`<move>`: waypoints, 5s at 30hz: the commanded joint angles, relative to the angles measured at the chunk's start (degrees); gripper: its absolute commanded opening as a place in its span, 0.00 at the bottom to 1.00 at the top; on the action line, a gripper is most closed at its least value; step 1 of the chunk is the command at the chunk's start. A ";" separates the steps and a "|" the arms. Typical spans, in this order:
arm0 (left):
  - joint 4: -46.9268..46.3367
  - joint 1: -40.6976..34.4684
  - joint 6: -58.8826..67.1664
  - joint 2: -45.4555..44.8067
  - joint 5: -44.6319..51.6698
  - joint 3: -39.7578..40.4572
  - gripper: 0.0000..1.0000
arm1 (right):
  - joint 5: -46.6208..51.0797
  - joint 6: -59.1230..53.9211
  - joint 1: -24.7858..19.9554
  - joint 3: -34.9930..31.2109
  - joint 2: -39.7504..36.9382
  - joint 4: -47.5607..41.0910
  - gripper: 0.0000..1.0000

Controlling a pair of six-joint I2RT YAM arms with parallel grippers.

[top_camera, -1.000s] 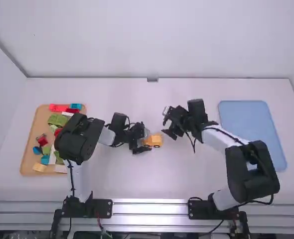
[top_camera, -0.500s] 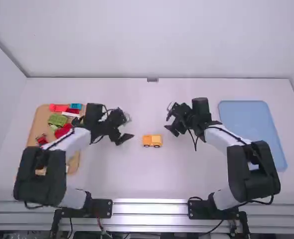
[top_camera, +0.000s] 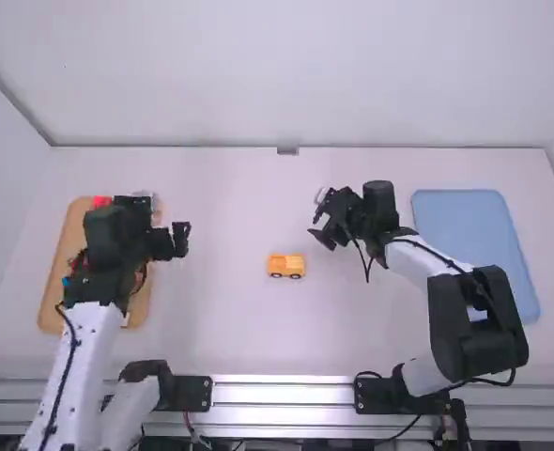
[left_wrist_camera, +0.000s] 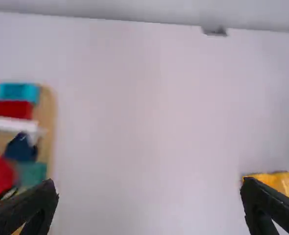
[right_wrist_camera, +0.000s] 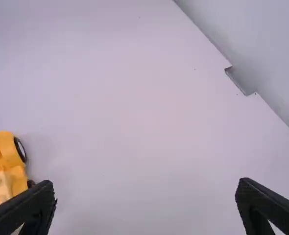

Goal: Assemble lego blocks to make yellow taxi

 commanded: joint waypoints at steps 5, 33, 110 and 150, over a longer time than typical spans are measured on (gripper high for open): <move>-9.53 1.68 -25.68 -6.43 -35.08 -0.04 0.99 | -0.28 0.07 0.02 -0.15 -1.42 2.12 0.98; -26.93 44.15 -24.96 30.71 -19.47 15.21 0.99 | 2.69 -2.93 -1.36 -0.15 -1.42 6.95 0.98; -9.90 -8.22 -13.46 35.69 -5.42 15.34 0.15 | -1.64 1.42 -4.13 -0.11 -1.42 6.12 0.98; -1.73 -26.71 75.91 54.07 -0.22 13.90 0.17 | -2.10 5.92 -4.09 -0.11 -1.42 6.51 0.98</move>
